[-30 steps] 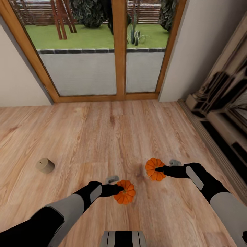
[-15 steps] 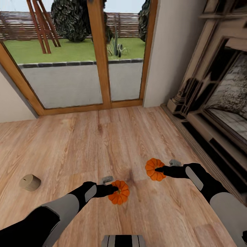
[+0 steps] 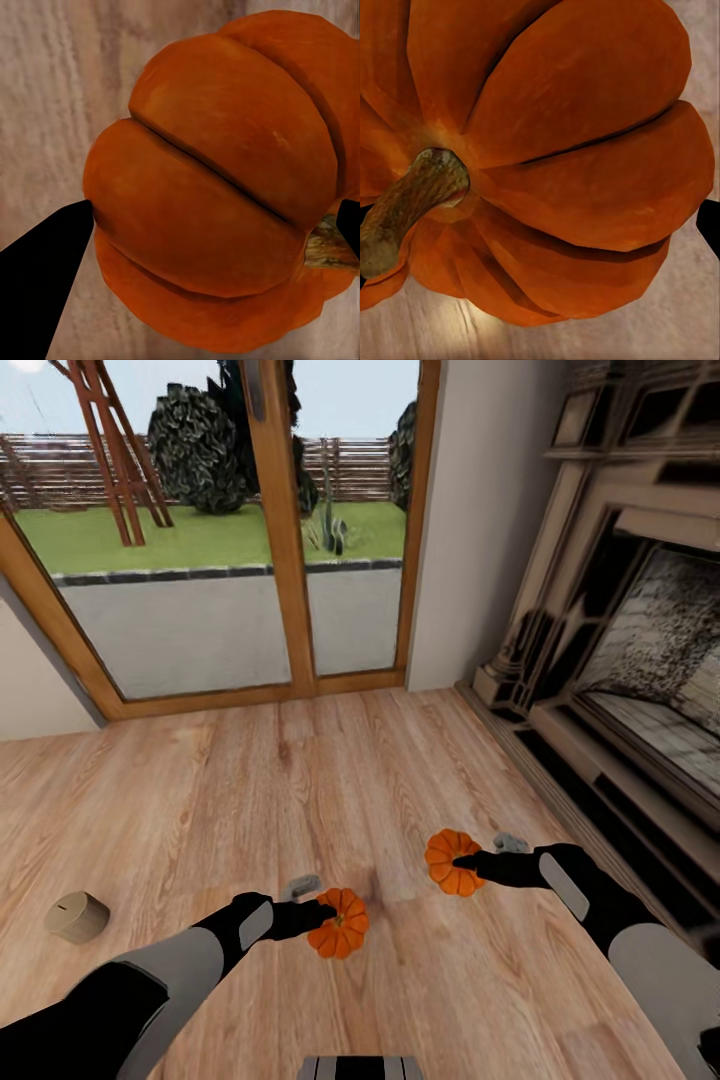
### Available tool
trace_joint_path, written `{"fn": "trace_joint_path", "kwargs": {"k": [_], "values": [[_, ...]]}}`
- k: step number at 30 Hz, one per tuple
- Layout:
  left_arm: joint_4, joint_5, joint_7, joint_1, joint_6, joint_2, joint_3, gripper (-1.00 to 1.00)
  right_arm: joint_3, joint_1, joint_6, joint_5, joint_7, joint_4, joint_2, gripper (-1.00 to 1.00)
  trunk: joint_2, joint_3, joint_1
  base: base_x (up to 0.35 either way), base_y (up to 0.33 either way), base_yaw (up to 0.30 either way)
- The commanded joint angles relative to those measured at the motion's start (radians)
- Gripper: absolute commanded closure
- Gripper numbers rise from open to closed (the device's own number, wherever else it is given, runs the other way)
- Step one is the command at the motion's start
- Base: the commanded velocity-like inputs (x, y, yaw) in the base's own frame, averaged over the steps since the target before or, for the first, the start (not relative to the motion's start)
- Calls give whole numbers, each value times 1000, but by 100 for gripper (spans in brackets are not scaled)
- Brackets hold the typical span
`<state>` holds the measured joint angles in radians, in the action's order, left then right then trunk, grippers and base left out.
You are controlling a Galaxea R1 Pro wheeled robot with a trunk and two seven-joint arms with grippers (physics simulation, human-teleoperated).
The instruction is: Place each of the two pumpkins and all three candles from the living room inside a cabinet in the living room (use any cabinet), then make sure every cabinet is closed, and position the cauldron so it is next to a table in the living room.
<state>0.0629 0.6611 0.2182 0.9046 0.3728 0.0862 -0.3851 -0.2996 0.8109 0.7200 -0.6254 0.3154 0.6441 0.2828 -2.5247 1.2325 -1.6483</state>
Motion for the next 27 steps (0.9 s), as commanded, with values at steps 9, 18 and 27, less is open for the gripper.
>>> {"fn": "trace_joint_path", "kwargs": {"k": [9, 18, 27], "values": [[-5, 8, 0, 0, 2, -4, -9, 100, -2, 1, -1, 70, 5, -30, -34, 100, 2, -38, 4, 0, 0, -38], [-58, 17, 0, 0, -3, -26, -9, 100, -2, 1, -47, 77, 5, -53, -42, 100, 4, -84, 8, 0, 0, -134], [-60, 20, 0, -6, -4, -58, -8, 100, -3, -3, -127, 77, 8, -83, -43, 100, 6, -120, 12, 0, 0, -33]]}}
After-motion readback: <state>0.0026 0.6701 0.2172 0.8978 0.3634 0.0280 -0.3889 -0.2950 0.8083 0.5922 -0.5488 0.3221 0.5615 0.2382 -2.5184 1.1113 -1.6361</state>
